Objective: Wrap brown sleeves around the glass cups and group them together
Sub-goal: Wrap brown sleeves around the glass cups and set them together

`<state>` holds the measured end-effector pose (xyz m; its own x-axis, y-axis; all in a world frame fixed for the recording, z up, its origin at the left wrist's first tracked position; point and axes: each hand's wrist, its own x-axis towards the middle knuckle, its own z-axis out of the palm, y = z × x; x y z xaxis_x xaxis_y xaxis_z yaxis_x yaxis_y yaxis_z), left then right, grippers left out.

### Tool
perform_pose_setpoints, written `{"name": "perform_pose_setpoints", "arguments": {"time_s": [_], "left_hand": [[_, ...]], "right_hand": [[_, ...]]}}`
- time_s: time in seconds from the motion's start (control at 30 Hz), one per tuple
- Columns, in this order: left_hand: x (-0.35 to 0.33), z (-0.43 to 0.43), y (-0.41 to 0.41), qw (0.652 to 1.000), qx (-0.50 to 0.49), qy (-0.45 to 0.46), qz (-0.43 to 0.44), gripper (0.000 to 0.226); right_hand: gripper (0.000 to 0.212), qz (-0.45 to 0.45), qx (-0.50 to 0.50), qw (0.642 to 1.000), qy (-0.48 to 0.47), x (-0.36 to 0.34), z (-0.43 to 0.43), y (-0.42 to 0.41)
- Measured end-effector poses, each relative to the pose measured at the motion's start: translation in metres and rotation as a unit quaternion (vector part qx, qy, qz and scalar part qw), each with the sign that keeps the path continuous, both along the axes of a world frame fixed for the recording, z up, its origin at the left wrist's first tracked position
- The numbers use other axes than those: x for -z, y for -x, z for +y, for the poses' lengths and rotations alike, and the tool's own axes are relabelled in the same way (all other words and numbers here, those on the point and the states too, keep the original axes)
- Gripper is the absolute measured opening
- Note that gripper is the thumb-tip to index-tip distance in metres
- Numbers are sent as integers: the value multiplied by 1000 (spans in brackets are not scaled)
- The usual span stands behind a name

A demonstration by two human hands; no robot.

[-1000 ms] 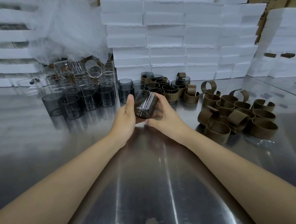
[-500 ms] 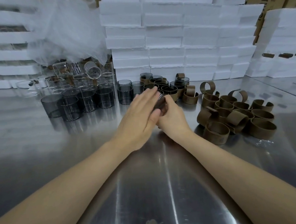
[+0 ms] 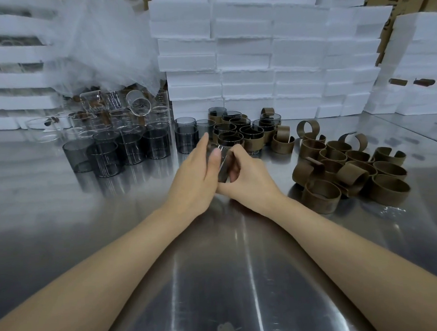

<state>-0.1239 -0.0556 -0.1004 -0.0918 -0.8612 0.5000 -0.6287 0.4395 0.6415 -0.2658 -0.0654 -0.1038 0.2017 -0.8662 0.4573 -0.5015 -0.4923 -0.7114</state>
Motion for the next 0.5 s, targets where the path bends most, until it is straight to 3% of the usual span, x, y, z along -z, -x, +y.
{"name": "perform_pose_setpoints", "arguments": {"time_s": [0.07,0.13,0.3,0.4,0.5], "left_hand": [[-1,-2,-1,995,1,-28,97,40],[-5,-7,0,974,4,-90,209,45],[-14,-10,5,856,53,-258,444,52],[-10,-10,3,825,116,-289,471,64],[-7,-11,0,854,183,-273,404,64]], "right_hand": [[39,-1,-13,1000,-6,0,0,-1],[42,-15,-26,999,-20,-1,1,-2],[39,-70,-79,991,-76,-5,2,-1],[36,-112,-109,981,-118,-5,0,0],[39,-139,-93,974,-151,-6,-3,0]]}}
